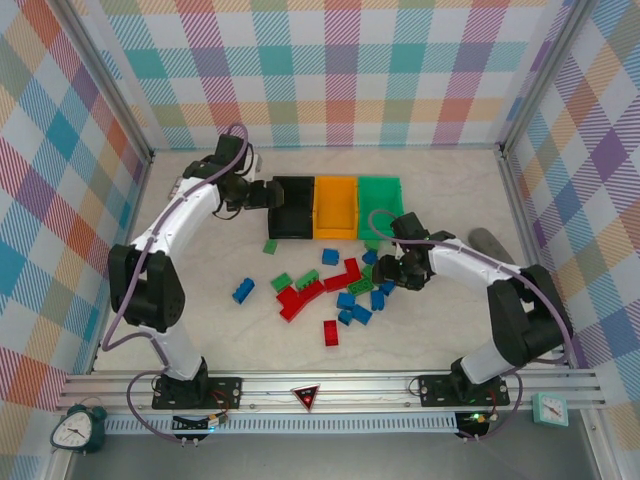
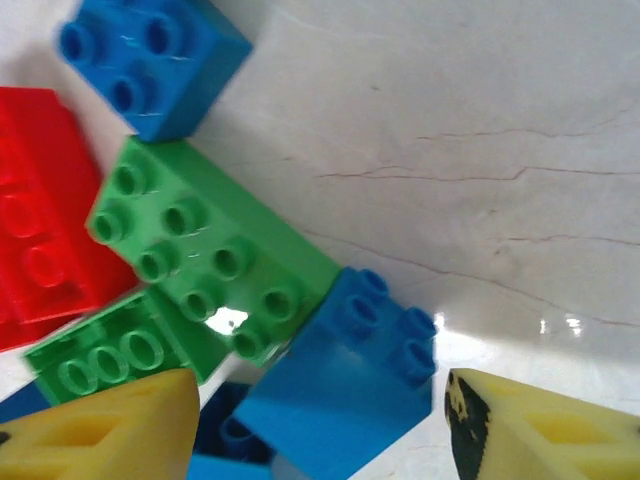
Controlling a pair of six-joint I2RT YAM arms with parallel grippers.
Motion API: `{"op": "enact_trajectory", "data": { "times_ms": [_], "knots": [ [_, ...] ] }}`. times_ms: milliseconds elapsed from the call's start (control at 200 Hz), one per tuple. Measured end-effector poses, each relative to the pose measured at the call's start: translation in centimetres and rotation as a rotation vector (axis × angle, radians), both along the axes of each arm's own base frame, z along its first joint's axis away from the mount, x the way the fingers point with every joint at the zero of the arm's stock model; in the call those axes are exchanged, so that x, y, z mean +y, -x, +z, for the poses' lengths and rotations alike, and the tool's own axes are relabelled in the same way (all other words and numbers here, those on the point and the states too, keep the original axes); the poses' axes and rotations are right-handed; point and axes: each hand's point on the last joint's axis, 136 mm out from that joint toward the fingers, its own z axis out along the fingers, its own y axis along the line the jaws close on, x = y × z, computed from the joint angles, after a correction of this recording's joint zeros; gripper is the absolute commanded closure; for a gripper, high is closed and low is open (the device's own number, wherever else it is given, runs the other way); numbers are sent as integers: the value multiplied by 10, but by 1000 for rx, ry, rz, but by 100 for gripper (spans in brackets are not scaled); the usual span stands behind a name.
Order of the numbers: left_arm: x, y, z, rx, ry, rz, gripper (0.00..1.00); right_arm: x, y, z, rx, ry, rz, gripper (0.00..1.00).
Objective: Sort the legos into containers by color
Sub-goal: Pick up the lego from the center of the table, then place the lego in the container.
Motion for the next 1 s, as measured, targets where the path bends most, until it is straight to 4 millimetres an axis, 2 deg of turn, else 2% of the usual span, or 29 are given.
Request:
{"op": "enact_trajectory", "data": {
  "times_ms": [110,280,385,500,635,710,805,915,1000],
  "knots": [
    [1,15,1,25,5,-22,15,-2,1,-9,32,22,-9,47],
    [9,43,-26,101,-15,-28,15,-2,-5,-6,16,30,-22,67],
    [13,55,-38,132,-21,-26,15,-4,-3,-3,17,34,-30,68],
    [13,55,-37,124,-20,-26,15,-7,1,2,29,42,-31,69],
    [12,51,-33,98,-14,-27,15,-6,-6,29,-25,29,-38,69],
    [12,53,-31,92,-11,-27,16,-3,-18,52,-78,11,-42,69],
    [12,54,-32,92,-10,-28,16,1,-43,81,-152,-19,-52,69],
    [12,54,-35,92,-9,-28,17,0,-87,108,-220,-41,-79,69],
    [11,56,-41,100,-5,-32,17,0,-122,113,-238,-47,-95,68]
  ]
}}
